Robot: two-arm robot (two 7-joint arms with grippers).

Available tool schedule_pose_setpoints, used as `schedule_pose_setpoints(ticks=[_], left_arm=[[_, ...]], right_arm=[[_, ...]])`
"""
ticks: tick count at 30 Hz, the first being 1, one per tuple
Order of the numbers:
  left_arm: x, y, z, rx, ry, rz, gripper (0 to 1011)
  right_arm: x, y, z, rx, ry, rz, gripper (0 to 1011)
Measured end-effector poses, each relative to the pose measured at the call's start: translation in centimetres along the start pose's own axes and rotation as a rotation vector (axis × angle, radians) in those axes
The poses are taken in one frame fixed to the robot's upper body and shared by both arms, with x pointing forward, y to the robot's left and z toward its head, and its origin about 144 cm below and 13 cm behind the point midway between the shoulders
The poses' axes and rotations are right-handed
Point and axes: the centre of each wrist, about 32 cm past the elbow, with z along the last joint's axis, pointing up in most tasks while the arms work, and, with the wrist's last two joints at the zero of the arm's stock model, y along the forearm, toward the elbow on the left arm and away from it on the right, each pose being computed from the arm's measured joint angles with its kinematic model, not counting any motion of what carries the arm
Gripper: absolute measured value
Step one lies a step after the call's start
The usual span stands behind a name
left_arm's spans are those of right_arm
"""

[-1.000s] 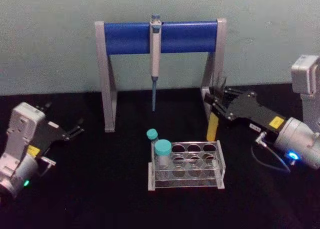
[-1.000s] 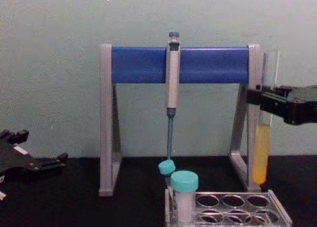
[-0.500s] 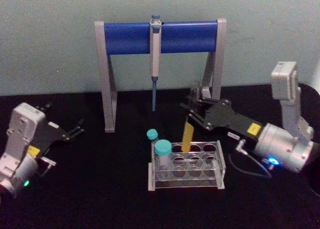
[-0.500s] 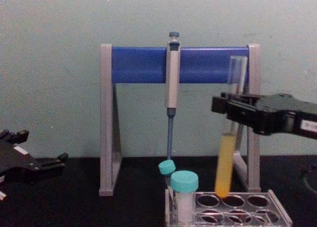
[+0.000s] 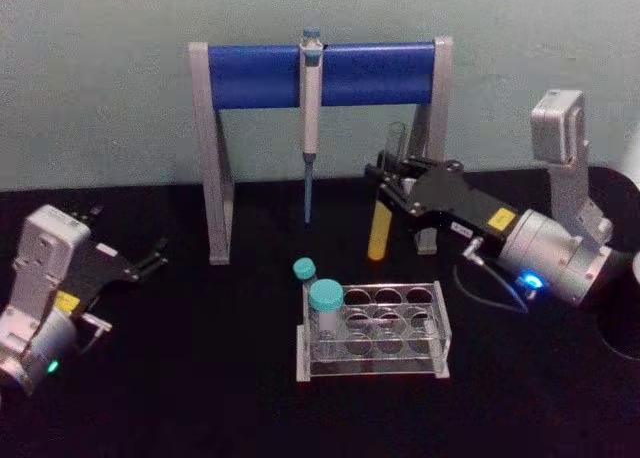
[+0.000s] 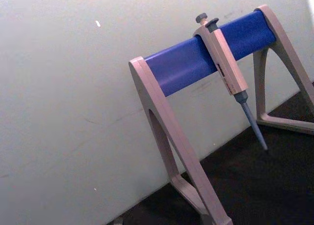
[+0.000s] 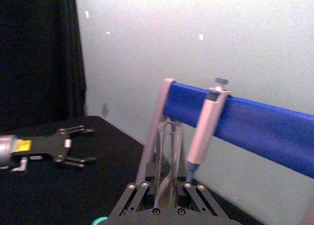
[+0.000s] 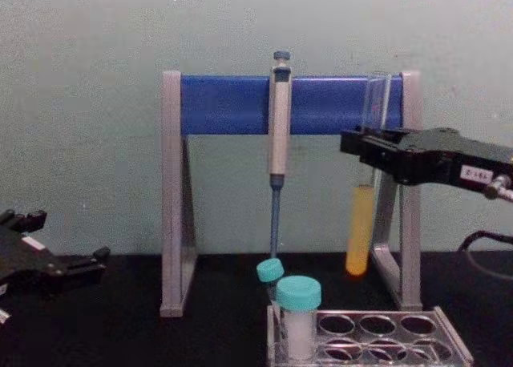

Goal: Pick up the test tube from the test tube rack, shake it, then place it back into the test tube rack.

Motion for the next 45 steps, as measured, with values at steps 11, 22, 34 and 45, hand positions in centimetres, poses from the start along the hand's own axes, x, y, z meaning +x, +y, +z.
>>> schedule_pose_setpoints(ticks=[11,22,34,45], left_arm=[[0.0,0.0,0.0,0.0,0.0,0.0,1010],[0.0,0.0,0.0,0.0,0.0,0.0,1009],[0.0,0.0,0.0,0.0,0.0,0.0,1010],[0.0,0.0,0.0,0.0,0.0,0.0,1010]], right_arm=[[0.6,-0.7,0.2,-0.004,-0.009,-0.031,232],[0.7,-0.8,0.3,-0.002,-0.011,-0.031,232],[0.3,-2.7,0.8,-0.027,-0.03,-0.068,232],[-1.9,-4.9,1.1,-0.049,-0.013,-0.036,232]])
